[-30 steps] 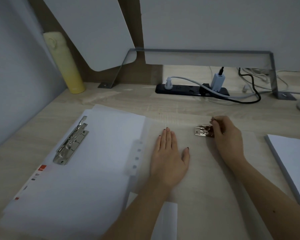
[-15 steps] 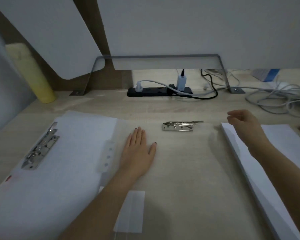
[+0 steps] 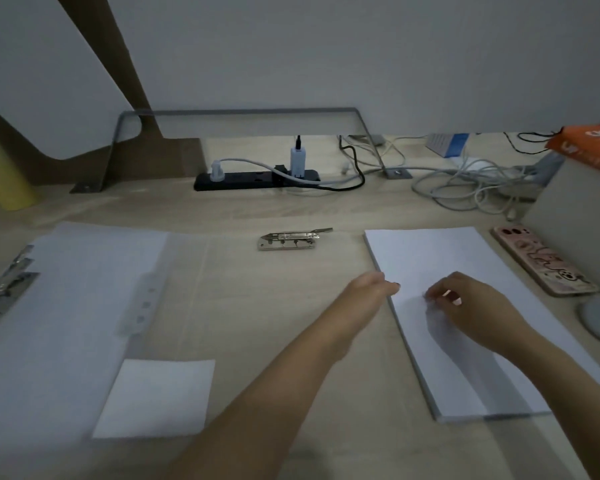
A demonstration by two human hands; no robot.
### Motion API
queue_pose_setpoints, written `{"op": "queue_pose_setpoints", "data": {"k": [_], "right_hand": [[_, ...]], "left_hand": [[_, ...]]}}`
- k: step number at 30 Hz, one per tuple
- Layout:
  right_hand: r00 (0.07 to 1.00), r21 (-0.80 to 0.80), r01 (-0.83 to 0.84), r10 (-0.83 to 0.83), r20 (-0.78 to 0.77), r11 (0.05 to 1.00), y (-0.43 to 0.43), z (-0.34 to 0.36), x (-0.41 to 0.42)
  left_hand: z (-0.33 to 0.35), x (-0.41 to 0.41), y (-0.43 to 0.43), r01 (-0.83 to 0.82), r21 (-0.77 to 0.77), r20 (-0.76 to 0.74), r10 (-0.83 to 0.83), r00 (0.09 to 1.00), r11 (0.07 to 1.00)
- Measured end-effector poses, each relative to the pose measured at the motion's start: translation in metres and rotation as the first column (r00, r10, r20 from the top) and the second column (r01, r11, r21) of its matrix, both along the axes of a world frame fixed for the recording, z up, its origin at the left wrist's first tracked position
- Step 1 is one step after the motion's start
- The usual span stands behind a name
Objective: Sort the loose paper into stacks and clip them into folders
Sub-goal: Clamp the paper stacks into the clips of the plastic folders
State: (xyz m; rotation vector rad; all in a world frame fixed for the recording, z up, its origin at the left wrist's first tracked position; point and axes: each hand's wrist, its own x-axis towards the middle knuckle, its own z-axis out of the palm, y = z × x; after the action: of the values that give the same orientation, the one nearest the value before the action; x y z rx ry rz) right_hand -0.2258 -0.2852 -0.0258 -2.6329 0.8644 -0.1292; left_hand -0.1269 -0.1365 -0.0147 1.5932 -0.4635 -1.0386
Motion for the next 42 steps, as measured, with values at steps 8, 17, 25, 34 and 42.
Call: {"op": "queue_pose_setpoints", "data": {"k": [8, 17, 25, 34, 42], "right_hand": [[0.998, -0.023, -0.042, 0.043, 0.053, 0.999, -0.001, -0.004, -0.007], [0.998, -0.023, -0.023, 0.025, 0.053, 0.999, 0.000, -0.004, -0.010], [0.996, 0.092, 0.002, -0.010, 0.089, 0.996, 0.005, 0.001, -0.011], [0.974, 0.199, 0.086, -0.125, 0.191, 0.976, 0.027, 0.009, -0.012], [0.971, 0.206, 0.125, -0.162, 0.177, 0.971, 0.026, 0.005, -0.011]], "left_hand": [[0.003, 0.002, -0.033, -0.159, 0.082, -0.287, 0.176, 0.942, 0.984], [-0.002, 0.003, -0.053, -0.147, 0.146, -0.165, 0.171, 0.971, 0.978], [-0.016, -0.015, -0.038, -0.192, -0.090, -0.206, 0.170, 0.964, 0.977], [-0.047, -0.042, -0.038, -0.147, -0.277, -0.010, 0.150, 0.989, 0.949], [-0.057, -0.044, -0.038, -0.113, -0.295, 0.088, 0.144, 0.986, 0.949]]}}
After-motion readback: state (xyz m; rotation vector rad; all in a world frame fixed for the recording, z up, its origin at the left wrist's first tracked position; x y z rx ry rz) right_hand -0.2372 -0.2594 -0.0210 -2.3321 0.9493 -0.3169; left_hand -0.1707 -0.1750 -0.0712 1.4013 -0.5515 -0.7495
